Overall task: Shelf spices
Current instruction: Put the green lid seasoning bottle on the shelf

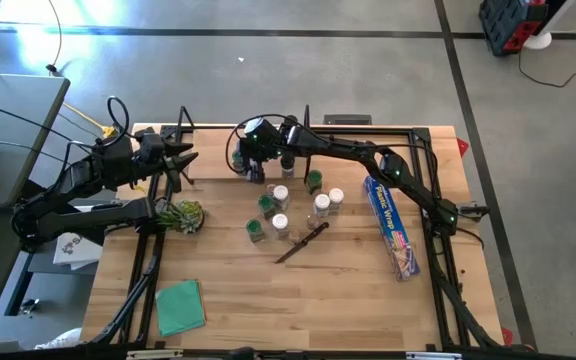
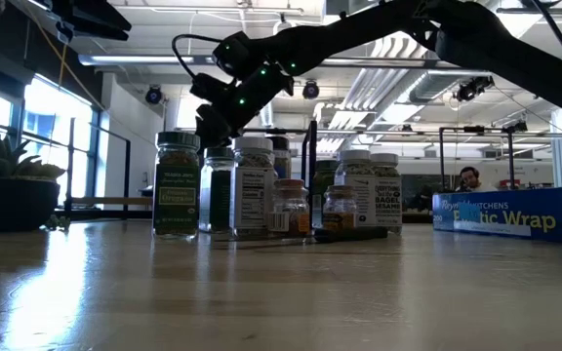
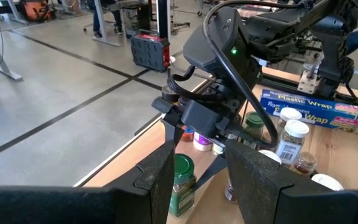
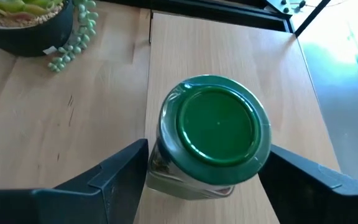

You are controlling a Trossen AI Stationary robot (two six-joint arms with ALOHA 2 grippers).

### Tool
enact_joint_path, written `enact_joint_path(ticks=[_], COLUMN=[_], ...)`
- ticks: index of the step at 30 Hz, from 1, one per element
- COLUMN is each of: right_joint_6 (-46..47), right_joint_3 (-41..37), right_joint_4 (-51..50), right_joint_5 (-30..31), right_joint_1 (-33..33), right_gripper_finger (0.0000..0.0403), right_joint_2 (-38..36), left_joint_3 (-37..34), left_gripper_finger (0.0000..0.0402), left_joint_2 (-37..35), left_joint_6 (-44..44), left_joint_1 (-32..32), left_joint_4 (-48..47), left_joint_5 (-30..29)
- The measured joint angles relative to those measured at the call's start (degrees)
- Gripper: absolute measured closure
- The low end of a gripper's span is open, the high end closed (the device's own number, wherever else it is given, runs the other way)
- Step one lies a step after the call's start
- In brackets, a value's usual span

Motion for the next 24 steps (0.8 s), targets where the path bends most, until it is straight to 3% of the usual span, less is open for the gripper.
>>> enact_joint_path(ticks=[14,24], right_joint_6=[-6.8,-7.9], right_joint_3=[0.0,0.0], right_joint_4=[1.4,1.6], right_joint_5=[-3.0,-3.5], right_joint_1=[0.0,0.0], right_gripper_finger=[0.012,0.0153], right_joint_2=[0.0,0.0], left_joint_3=[0.0,0.0], left_gripper_finger=[0.0261,0.0261], left_joint_2=[0.0,0.0], left_joint_6=[0.0,0.0], left_joint_1=[0.0,0.0], left_joint_4=[0.1,0.1], left_joint_5=[0.0,0.0])
